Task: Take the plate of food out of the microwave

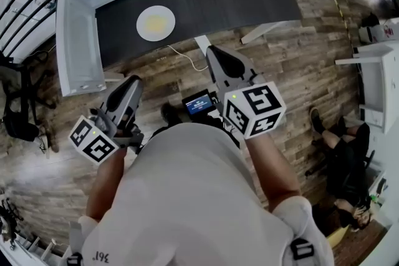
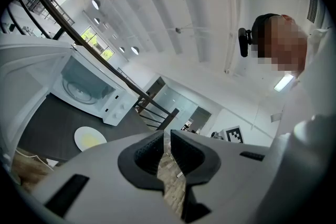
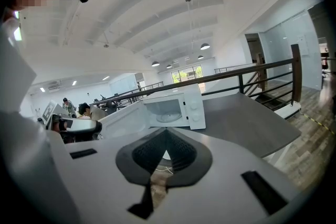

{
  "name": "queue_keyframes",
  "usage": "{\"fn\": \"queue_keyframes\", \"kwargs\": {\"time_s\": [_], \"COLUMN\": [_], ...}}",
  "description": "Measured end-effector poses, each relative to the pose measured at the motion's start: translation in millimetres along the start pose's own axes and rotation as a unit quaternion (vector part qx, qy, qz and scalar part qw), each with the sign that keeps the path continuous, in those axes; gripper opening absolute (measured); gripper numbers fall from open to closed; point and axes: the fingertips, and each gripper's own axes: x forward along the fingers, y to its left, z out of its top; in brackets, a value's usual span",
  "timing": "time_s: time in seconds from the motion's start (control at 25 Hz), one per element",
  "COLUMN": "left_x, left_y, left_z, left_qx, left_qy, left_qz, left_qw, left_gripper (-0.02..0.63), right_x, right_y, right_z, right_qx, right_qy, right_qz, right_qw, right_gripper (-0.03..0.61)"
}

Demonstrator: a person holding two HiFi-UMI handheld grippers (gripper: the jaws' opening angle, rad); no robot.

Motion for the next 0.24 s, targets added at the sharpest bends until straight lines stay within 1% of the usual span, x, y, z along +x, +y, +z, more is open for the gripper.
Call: {"fn": "queue_keyframes", "kwargs": {"time_s": [0.24], "left_x": [4.2], "left_y": [-3.0], "left_z": [-3.8], "left_qx": [-0.008], "left_qy": [0.006], "left_qz": [0.002], "left_qw": [0.9999], "left_gripper": [0.043], "right_x": [-5.6], "right_y": [-3.7], "right_z": [-5.1], "right_qx": [0.004], "right_qy": [0.008], "right_qz": [-0.003], "right_qw": [1.000], "right_gripper": [0.000]}}
